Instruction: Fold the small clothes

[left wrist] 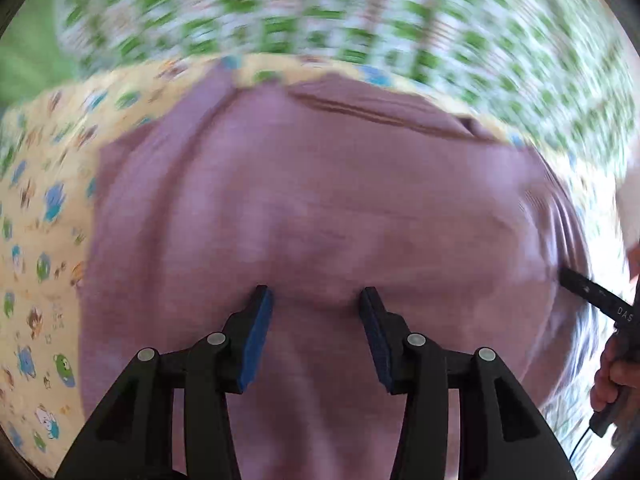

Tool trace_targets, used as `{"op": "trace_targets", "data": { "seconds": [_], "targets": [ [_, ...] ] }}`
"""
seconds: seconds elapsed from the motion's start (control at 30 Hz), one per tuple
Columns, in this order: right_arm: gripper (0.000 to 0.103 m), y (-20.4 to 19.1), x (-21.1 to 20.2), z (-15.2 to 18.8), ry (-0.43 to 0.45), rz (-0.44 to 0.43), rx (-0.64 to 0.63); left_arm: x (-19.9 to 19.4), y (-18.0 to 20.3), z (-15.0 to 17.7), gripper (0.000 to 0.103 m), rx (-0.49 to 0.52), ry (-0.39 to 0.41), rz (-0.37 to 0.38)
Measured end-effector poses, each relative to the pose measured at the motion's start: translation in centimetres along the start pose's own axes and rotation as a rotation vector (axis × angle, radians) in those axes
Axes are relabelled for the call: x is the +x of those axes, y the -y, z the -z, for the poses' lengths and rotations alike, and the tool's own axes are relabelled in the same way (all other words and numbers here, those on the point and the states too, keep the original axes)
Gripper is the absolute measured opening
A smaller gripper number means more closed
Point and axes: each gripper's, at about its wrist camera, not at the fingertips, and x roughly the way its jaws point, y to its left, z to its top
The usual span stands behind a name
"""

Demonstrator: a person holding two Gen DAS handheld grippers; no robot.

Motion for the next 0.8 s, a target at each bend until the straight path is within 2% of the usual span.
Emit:
{"op": "trace_targets", "data": {
  "seconds": [0.07,0.1,0.2,0.23,0.27,0.3,0.33,0.37,0.47,0.67,0.8],
  "targets": [
    [0.029,3.1,-0.8,-0.1,0.036,-0.014,0.086,-0.2,-2.1,-0.1,0.029,-0.041,-0.003,0.011],
    [0.023,4.2,-1.1,-0.2,0.043,-0.013,0.099,-0.6,-2.9,-0.1,0.025,-0.054,-0.005,0.015],
    [0.021,4.7,-2.0,-0.1,0.062,0.018,0.1,-2.3,-4.7,0.7,0.027,-0.091,0.011,-0.017],
    [0.021,4.7,-2.3,-0.2,0.069,0.035,0.108,-2.7,-5.4,0.8,0.027,-0.106,0.013,-0.007],
    [0.023,4.6,-2.7,-0.1,0.078,0.05,0.12,-3.3,-5.9,1.3,0.028,-0.128,0.016,0.0],
    [0.023,4.7,-3.3,-0.1,0.086,0.057,0.132,-3.9,-6.5,1.5,0.036,-0.142,0.019,-0.005],
    [0.024,4.8,-3.7,0.1,0.095,0.052,0.148,-4.6,-6.7,1.7,0.052,-0.153,0.024,-0.036],
    [0.026,5.2,-4.2,0.4,0.099,0.043,0.156,-5.5,-7.2,2.0,0.057,-0.159,0.036,-0.059],
    [0.033,3.8,-4.9,0.7,0.106,0.029,0.148,-7.8,-8.1,4.2,0.058,-0.205,0.054,-0.054],
    [0.04,1.2,-6.2,2.3,0.085,-0.024,0.132,-11.3,-10.2,9.4,0.065,-0.341,0.044,-0.04],
    [0.042,-0.9,-6.5,3.7,0.062,-0.055,0.104,-10.9,-10.7,11.5,0.067,-0.448,0.009,-0.015]
  ]
}}
